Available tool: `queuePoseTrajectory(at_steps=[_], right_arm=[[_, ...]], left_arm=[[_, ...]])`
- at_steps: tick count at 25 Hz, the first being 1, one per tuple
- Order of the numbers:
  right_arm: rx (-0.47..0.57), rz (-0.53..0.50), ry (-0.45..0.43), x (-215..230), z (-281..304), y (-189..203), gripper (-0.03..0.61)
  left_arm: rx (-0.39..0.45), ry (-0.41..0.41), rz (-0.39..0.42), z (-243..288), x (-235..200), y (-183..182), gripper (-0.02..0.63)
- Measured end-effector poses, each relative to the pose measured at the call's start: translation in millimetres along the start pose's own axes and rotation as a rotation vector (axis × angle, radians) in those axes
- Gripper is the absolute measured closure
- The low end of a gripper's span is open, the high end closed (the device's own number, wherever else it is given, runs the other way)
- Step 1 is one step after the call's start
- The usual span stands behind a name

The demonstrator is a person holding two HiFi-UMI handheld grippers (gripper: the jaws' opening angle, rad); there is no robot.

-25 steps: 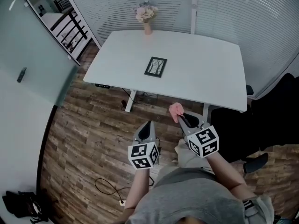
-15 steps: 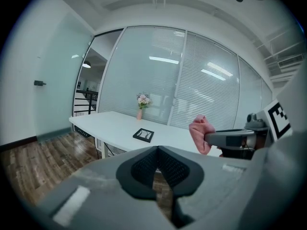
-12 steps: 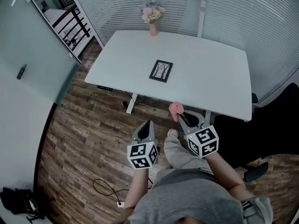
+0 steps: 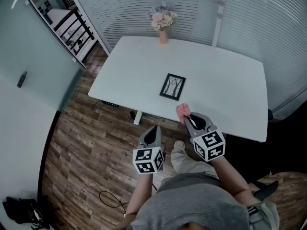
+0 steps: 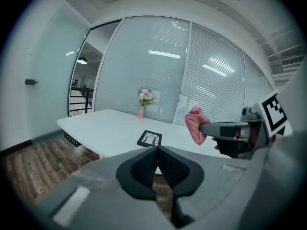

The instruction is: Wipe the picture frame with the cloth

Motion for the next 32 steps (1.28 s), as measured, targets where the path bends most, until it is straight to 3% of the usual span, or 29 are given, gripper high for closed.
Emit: queuePoseTrajectory(at_steps=[7,17,27,32], right_arm=[[0.002,-0.018,-0.007,34.6,75.3,-16.5,0.538],[-0.031,-0.034,-0.006,81.6,159.9,-16.4,0.538],[-0.131,-0.052,0.014,120.7,204.8,15.5,0.538],[-0.190,-0.045,0.020,136.5,219.0,37.7,0.538]], left_arm=[[-0.023,0.010,-0.012,68.5,-31.2,-14.2,0.612],[-0.098,0.041,-0.019,148.4,-62.6,-6.3,0.612],[-0.190,0.091,-0.040,195.4,-74.8,15.2,0.611],[-0.255,0.111,-0.063,207.7,-79.2,28.3,0.573]])
Point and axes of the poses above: the fingertips, and each gripper's own axes: z forward along the fingers, x to its right, y out of its underside, the point moved 2 cm from there along -z, backward along the fingers, and after that the axes turned 15 degrees about x, right-handed, at the moved point
